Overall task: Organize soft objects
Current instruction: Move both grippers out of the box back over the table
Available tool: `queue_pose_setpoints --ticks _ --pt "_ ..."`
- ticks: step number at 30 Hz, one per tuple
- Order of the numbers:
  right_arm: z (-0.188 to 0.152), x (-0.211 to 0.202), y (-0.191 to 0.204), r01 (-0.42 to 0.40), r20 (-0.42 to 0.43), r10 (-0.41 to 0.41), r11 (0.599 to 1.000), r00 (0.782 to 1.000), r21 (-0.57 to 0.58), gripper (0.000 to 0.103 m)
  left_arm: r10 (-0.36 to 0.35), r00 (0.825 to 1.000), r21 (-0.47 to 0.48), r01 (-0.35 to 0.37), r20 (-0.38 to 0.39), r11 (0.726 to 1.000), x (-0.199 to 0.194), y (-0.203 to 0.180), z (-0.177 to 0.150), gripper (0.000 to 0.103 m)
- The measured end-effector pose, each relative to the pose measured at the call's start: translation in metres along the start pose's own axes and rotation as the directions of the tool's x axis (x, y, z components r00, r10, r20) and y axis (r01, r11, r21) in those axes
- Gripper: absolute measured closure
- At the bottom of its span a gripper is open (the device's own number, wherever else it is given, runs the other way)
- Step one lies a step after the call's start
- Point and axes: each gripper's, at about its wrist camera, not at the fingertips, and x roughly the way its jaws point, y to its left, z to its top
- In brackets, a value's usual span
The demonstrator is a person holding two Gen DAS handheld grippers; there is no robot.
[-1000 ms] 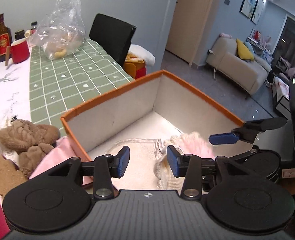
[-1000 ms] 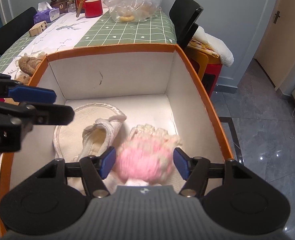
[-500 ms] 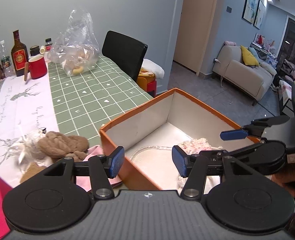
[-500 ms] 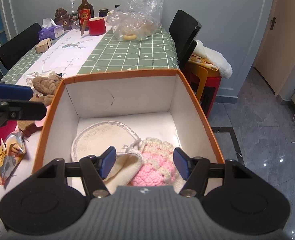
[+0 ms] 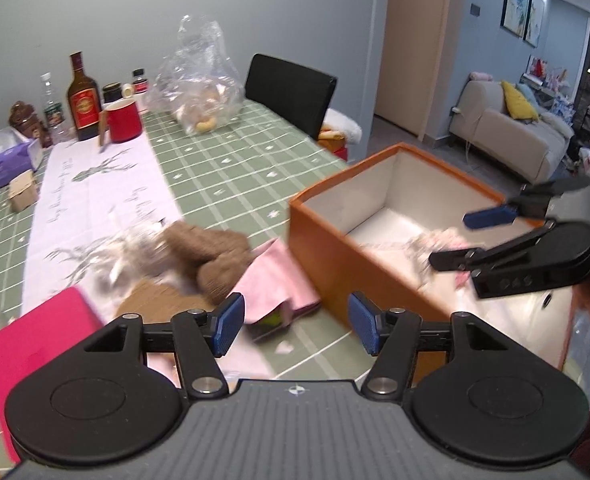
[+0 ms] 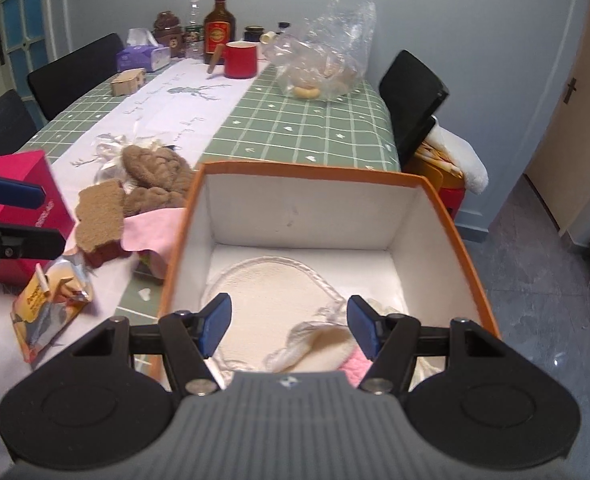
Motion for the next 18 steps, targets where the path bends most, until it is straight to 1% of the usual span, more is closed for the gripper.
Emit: queue_pose_setpoints --ticks 4,7,10,12,14,16,18 --pt "0.004 -0.007 0.027 -0.029 0.031 0.03 0.998 0.999 -0.049 0.04 0.024 1.0 -0.013 -0.024 -0.019 1.0 -0.004 0.016 -0.014 0.033" --pt "0.004 -0.014 0.046 -0.047 0.061 0.052 0.995 0.997 -0.083 0.039 0.021 1.0 -0.045 -0.02 0.009 0.999 -0.014 0.026 -0.029 0.031" --pt "0.002 -0.018 0.059 -0.077 0.077 0.086 0.991 0.993 -0.105 0.039 0.035 0.999 -0.049 -0.033 0.038 0.998 -0.019 0.031 -0.047 0.022" --pt "0.0 -0.019 0.068 -0.092 0.081 0.101 0.989 0.992 -0.119 0.037 0.054 0.997 -0.045 -0.052 0.05 0.998 -0.018 0.032 -0.058 0.022" --pt "-0.004 -0.02 0.078 -0.089 0.087 0.102 0.987 0.991 -0.133 0.03 0.07 0.996 -0.039 -0.067 0.059 0.997 -0.015 0.034 -0.067 0.022" --pt "-0.006 -0.019 0.086 -0.094 0.085 0.108 0.984 0.991 -0.149 0.03 0.084 0.995 -0.046 -0.081 0.061 0.996 -0.012 0.035 -0.076 0.019" --pt "-0.008 -0.02 0.093 -0.105 0.083 0.119 0.982 0.989 -0.16 0.03 0.089 0.995 -0.04 -0.087 0.054 0.995 -0.01 0.035 -0.085 0.019"
